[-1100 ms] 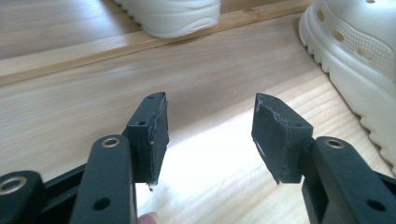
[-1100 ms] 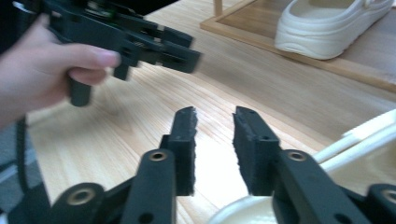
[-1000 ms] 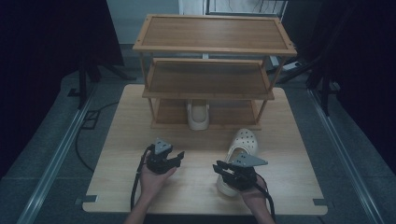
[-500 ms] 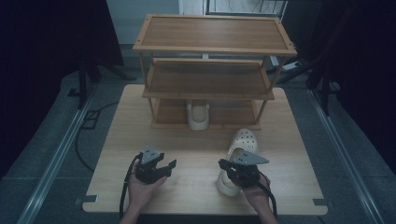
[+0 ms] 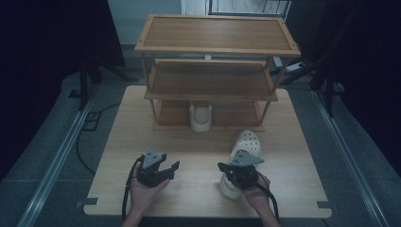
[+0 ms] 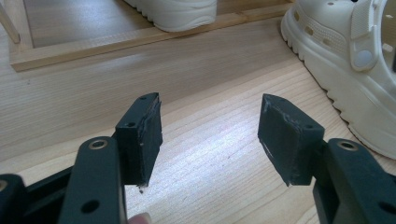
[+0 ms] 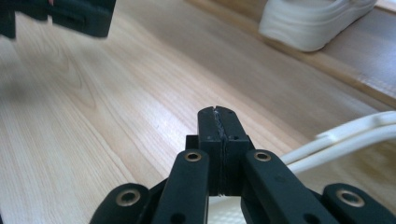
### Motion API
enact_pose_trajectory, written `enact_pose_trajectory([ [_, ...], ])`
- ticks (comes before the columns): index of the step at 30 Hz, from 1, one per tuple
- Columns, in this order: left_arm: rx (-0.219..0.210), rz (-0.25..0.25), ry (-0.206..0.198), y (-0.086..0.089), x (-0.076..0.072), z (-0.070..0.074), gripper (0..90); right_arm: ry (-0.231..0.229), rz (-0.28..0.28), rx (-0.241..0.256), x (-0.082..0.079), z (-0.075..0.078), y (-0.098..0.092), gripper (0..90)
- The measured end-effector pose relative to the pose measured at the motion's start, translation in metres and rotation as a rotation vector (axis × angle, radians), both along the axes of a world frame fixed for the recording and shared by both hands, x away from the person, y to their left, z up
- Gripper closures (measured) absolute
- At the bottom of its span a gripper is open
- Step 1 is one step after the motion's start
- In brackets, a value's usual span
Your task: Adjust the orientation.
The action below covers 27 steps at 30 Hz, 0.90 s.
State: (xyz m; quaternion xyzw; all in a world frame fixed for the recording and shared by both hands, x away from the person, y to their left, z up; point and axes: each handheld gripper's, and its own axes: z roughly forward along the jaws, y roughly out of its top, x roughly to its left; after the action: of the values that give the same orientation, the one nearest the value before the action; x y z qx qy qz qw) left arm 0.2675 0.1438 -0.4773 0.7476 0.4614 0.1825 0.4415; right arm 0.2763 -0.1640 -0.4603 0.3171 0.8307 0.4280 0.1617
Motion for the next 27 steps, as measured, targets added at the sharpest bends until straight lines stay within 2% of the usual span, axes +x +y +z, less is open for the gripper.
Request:
enact_pose_trajectory([
  [5,-0.001,-0.002,0.01,0.001,0.001,-0.002,40.3,0.018,0.012,-0.106,-0.001,-0.009,0.007,90.0],
  [8,-0.008,-0.002,0.02,0.002,0.002,-0.004,40.2,0.026,0.02,-0.138,-0.003,-0.014,0.008,90.0],
  [16,-0.017,0.001,0.034,0.006,0.003,-0.004,39.9,0.046,0.028,-0.113,-0.01,-0.011,0.002,90.0],
  [20,-0.014,0.002,0.04,0.006,0.003,-0.005,39.7,0.088,0.029,-0.092,-0.013,-0.009,-0.008,90.0],
  [23,-0.015,0.0,0.038,0.007,0.002,-0.004,39.7,0.095,0.029,-0.093,-0.016,-0.009,-0.012,90.0],
  [27,-0.016,0.008,0.042,0.011,0.002,-0.003,39.5,0.104,0.018,-0.076,-0.025,-0.009,-0.028,90.0],
])
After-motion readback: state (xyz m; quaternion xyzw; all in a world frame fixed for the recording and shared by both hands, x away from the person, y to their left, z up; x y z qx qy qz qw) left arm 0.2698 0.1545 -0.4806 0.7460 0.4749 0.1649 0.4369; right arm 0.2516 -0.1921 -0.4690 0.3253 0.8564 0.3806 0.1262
